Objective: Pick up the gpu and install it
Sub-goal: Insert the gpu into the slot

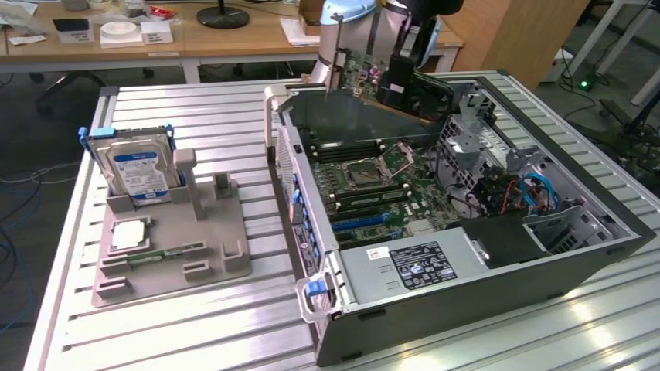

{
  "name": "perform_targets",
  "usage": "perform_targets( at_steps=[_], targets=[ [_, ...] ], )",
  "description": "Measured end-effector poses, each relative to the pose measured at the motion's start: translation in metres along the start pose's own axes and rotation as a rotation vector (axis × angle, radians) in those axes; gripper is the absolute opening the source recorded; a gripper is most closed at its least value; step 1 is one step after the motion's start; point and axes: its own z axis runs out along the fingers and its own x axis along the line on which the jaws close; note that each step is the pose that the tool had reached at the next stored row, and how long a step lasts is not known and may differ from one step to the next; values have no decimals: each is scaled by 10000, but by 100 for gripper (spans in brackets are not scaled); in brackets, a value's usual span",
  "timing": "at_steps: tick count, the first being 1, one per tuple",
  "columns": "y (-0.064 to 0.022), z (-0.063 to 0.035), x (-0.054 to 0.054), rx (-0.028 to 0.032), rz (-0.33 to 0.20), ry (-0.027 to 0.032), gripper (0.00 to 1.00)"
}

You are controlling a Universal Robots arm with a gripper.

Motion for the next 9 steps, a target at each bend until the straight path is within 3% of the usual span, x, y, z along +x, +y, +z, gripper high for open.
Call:
perform_targets(
  at_steps=[1,4,6,9],
  targets=[
    [0,2,1,-12,0,-20,28],
    [1,8,1,-158,1,-214,28],
    [0,16,1,-232,1,-311,28],
    [-3,26,-2,-241,-135,-308,28]
  ],
)
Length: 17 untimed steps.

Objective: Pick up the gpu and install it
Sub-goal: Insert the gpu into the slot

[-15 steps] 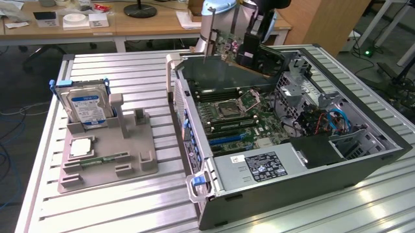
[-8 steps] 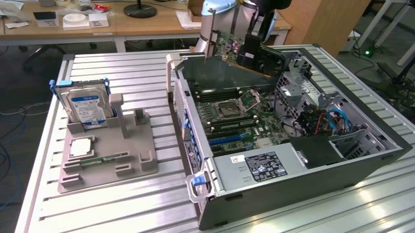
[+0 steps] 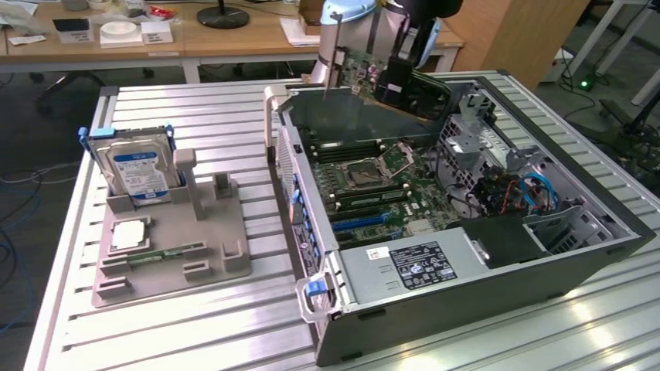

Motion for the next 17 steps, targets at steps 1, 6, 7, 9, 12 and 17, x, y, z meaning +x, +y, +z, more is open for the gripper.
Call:
perform_targets(
  at_steps=[1,6,7,9,12,17],
  targets=[
    [-1,6,0,-6,-91,3,28],
    [-6,25,-2,-41,-690,29,28],
    [-6,29,-1,-50,-847,37,28],
    [-6,35,-1,-67,-1197,50,28],
    [-7,41,0,-31,-1661,30,28],
    [-8,51,0,208,-2301,-122,28]
  ],
)
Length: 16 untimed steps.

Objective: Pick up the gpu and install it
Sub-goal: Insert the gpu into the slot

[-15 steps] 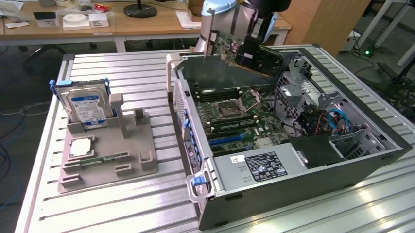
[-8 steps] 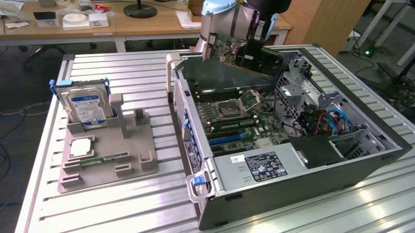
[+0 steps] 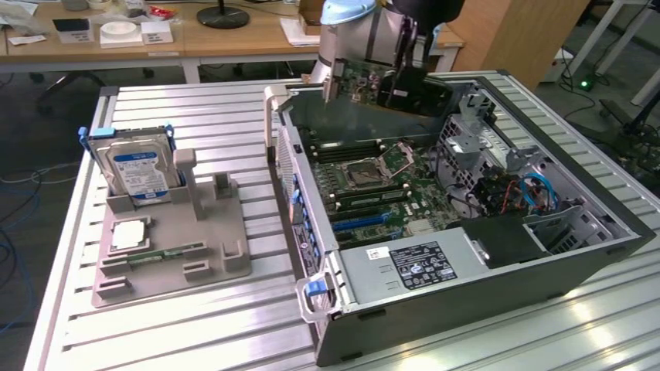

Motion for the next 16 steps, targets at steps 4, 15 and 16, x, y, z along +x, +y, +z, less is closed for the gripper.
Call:
perform_targets(
  at_steps=[4,15,16],
  targets=[
    [-2,13,0,112,-264,-58,28],
    [-7,28,-1,89,-1375,-89,28],
    [-8,29,-1,78,-1497,-88,28]
  ],
)
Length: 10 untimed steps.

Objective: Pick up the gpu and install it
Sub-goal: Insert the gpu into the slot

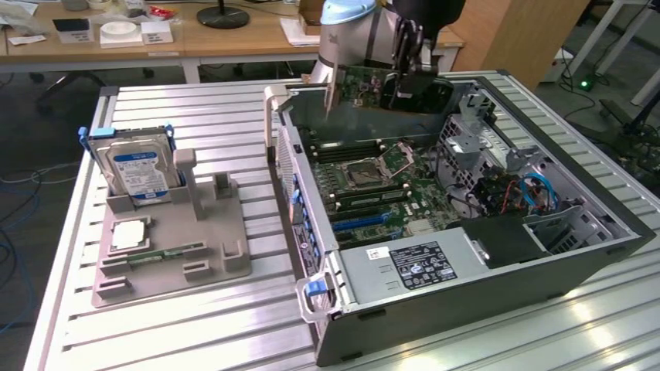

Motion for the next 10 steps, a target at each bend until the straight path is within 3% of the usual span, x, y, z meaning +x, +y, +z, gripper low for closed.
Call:
perform_targets(
  at_steps=[10],
  targets=[
    [-15,12,-3,-77,-1025,-16,28]
  ],
)
